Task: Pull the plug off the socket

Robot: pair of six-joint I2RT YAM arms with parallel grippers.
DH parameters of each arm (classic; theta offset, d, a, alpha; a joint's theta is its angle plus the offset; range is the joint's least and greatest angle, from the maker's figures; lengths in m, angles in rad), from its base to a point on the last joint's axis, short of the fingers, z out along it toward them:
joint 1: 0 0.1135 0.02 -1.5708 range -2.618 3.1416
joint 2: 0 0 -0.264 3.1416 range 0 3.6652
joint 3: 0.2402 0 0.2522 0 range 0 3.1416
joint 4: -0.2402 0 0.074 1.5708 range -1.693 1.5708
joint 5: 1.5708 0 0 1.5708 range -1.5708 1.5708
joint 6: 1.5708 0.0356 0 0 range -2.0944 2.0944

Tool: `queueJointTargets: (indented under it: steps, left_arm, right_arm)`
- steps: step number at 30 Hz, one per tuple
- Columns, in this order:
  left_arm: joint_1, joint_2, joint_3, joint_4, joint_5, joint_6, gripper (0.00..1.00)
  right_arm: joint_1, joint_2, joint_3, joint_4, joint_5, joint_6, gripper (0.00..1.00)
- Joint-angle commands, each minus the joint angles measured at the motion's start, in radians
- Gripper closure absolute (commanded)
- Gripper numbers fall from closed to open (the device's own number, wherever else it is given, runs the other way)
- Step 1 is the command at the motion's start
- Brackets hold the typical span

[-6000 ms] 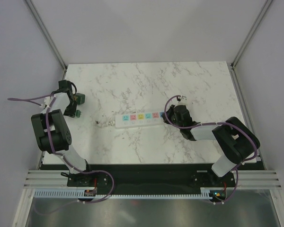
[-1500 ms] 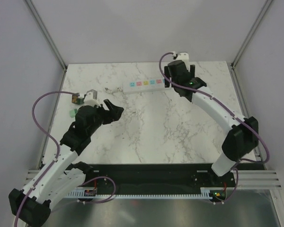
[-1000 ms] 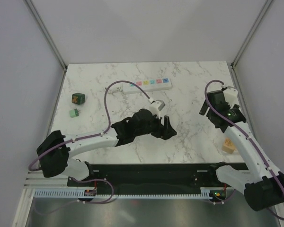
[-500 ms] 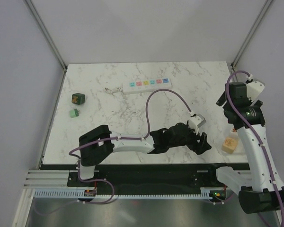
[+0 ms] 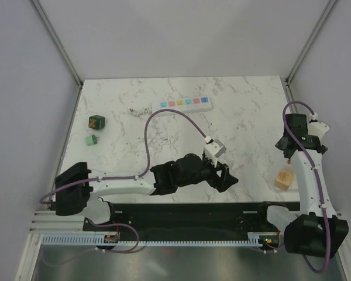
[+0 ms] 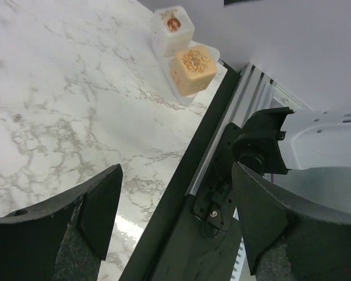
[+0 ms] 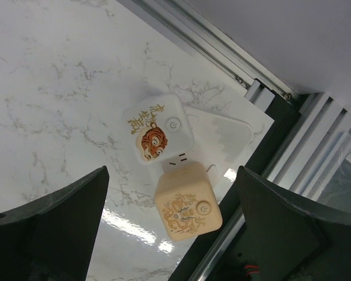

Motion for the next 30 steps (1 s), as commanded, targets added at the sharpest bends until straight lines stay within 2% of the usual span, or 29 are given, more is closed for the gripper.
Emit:
queueJointTargets:
  steps: [1,6,10,18,30]
  left_arm:
    - [0.025,-0.182,-0.061,-0.053,-0.095,0.101,0.17]
    - [0.103,-0.379,-0.153,-0.070,-0.080,0.116,0.16]
    - [0.126,-0.460,-0.189,-0.070,-0.086,0.135,0.15]
    - [0.126,-0.529,-0.239,-0.058,-0.101,0.133,0.14]
    - [0.132,-0.568,-0.236,-0.066,-0.112,0.135,0.14]
  right_arm:
    - [-0.028,0.017,-0.029,-0.052,-0.029,0.037,0.02]
    - [-0.044,0.035,-0.011,-0.097,-0.141,0.067,0.02]
    - [-0.044,0.066,-0.063,-0.117,-0.181,0.090,0.02]
    - [-0.045,0.037,-0.103,-0.132,-0.143,0.098,0.02]
    - [-0.045,0.125,-0.136,-0.048,-0.161,0.080,0.04]
